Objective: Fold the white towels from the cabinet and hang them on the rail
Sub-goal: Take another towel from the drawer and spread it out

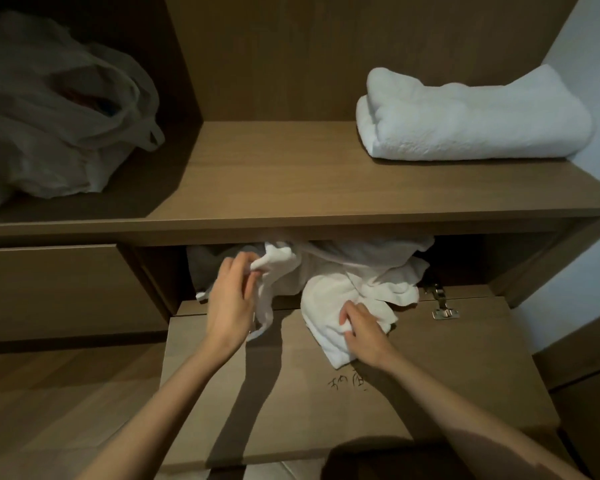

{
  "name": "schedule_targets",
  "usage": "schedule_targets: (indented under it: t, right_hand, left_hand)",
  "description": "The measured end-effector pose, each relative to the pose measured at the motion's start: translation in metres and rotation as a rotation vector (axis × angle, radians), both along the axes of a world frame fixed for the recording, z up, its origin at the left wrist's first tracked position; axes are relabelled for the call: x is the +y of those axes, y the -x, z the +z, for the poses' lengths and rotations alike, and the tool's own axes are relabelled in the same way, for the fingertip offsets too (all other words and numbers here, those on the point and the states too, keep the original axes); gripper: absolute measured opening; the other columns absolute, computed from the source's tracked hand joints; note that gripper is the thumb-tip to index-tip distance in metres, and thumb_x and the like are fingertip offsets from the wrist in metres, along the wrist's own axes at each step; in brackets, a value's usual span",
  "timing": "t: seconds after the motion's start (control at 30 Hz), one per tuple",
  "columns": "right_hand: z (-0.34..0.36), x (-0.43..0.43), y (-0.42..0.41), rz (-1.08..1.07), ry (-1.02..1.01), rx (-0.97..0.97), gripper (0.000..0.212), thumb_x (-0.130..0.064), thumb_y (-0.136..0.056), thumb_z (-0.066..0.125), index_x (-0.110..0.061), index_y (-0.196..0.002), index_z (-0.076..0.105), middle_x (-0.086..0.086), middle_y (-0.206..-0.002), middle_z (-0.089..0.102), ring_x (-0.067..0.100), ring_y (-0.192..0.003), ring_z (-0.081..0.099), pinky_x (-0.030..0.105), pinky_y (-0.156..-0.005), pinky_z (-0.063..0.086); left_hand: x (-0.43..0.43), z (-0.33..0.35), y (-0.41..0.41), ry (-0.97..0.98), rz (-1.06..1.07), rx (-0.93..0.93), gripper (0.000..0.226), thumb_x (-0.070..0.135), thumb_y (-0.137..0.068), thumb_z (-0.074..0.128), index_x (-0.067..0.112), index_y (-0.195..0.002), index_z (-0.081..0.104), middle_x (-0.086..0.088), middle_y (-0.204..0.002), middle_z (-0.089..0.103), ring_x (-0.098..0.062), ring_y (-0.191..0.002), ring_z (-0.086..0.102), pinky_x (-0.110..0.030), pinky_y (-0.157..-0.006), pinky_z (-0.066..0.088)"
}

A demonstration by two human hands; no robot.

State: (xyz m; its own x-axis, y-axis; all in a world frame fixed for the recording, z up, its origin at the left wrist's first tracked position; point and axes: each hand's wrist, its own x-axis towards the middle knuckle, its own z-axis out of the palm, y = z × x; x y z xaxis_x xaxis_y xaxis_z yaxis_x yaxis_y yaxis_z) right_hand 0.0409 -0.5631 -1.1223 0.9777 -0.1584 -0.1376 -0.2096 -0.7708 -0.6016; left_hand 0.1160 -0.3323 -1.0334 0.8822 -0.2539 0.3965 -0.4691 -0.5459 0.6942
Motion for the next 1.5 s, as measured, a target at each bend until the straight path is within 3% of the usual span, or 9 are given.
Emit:
schedule_targets:
  t: [0.27,0.43,0.53,0.67,0.83,0.93,1.07,1.33,1.5]
  right_hand:
    - [-0.014,0.001,-0.015,-0.049,-0.044,0.159,0.036,0.008,-0.076,0.047,-0.025,-0.079,0.034,0.01,-0.098,0.045,0.022,-0.085,0.045,0.019,-0.055,0.029]
    - [0.008,0.001,-0.017,0.01,-0.041,0.264,0.023,-0.005,-0.08,0.054,-0.021,-0.092,0.043,0.003,-0.104,0.045,0.02,-0.094,0.048,0.024,-0.064,0.037]
    - [0.045,-0.007,-0.012,0.067,0.03,0.119,0.022,-0.025,-0.083,0.064,-0.034,-0.098,0.05,-0.005,-0.112,0.053,0.017,-0.106,0.053,0.035,-0.088,0.048]
    - [0.11,-0.016,-0.008,0.004,0.161,-0.156,0.043,-0.041,-0.086,0.066,-0.026,-0.123,0.049,-0.005,-0.126,0.047,0.015,-0.117,0.043,0.033,-0.092,0.043]
    - [0.163,0.0,-0.01,-0.189,0.047,-0.485,0.057,-0.028,-0.08,0.077,-0.023,-0.123,0.04,-0.006,-0.121,0.039,0.01,-0.098,0.053,0.026,-0.078,0.05]
    - [0.173,0.005,-0.021,-0.14,-0.005,-0.462,0.022,-0.021,-0.084,0.072,-0.021,-0.093,0.051,-0.005,-0.106,0.046,0.01,-0.086,0.052,0.026,-0.072,0.047]
    - [0.18,0.001,-0.023,-0.127,-0.178,-0.34,0.028,-0.009,-0.085,0.067,-0.018,-0.075,0.043,0.0,-0.077,0.054,0.013,-0.068,0.051,0.025,-0.059,0.038]
    - [0.212,-0.022,-0.006,-0.136,-0.201,-0.505,0.032,0.015,-0.072,0.05,-0.016,-0.074,0.046,0.012,-0.073,0.055,0.021,-0.063,0.051,0.033,-0.051,0.036]
    - [0.234,-0.038,0.001,-0.227,-0.221,-0.721,0.034,0.018,-0.073,0.054,-0.015,-0.071,0.048,0.001,-0.073,0.055,0.004,-0.067,0.049,0.019,-0.056,0.04]
  left_hand:
    - [0.032,0.07,0.027,0.023,0.007,-0.211,0.027,-0.002,-0.091,0.049,0.012,-0.112,0.058,0.006,-0.107,0.05,-0.001,-0.097,0.049,-0.01,-0.082,0.042]
    - [0.04,0.136,0.011,0.084,0.039,-0.362,0.022,0.0,-0.094,0.049,0.008,-0.113,0.056,0.002,-0.106,0.05,0.004,-0.09,0.047,-0.003,-0.08,0.037]
    - [0.027,0.164,0.0,0.117,0.031,-0.392,0.019,0.004,-0.096,0.048,0.008,-0.112,0.058,0.001,-0.106,0.052,0.012,-0.092,0.047,0.0,-0.079,0.035]
    - [0.003,0.186,-0.004,0.147,-0.004,-0.412,0.019,0.004,-0.095,0.048,0.011,-0.11,0.058,0.002,-0.104,0.053,0.011,-0.09,0.047,-0.002,-0.078,0.036]
    - [-0.016,0.211,0.004,0.218,-0.158,-0.421,0.021,-0.001,-0.092,0.049,0.012,-0.106,0.059,-0.002,-0.102,0.057,0.001,-0.093,0.052,-0.01,-0.08,0.041]
    - [-0.012,0.21,0.009,0.225,-0.228,-0.412,0.021,-0.001,-0.092,0.049,0.012,-0.106,0.058,-0.002,-0.103,0.056,-0.002,-0.095,0.053,-0.011,-0.082,0.041]
    - [0.001,0.191,0.012,0.288,-0.262,-0.28,0.019,0.005,-0.097,0.048,0.017,-0.11,0.055,-0.002,-0.108,0.057,-0.008,-0.099,0.057,-0.015,-0.083,0.046]
    - [0.007,0.164,-0.004,0.201,-0.254,-0.081,0.025,0.018,-0.097,0.052,0.028,-0.119,0.051,0.02,-0.105,0.058,0.0,-0.086,0.059,-0.013,-0.071,0.047]
    - [-0.004,0.164,-0.002,0.216,-0.354,0.065,0.025,0.017,-0.094,0.056,0.031,-0.115,0.059,0.016,-0.108,0.062,-0.007,-0.103,0.059,-0.028,-0.089,0.051]
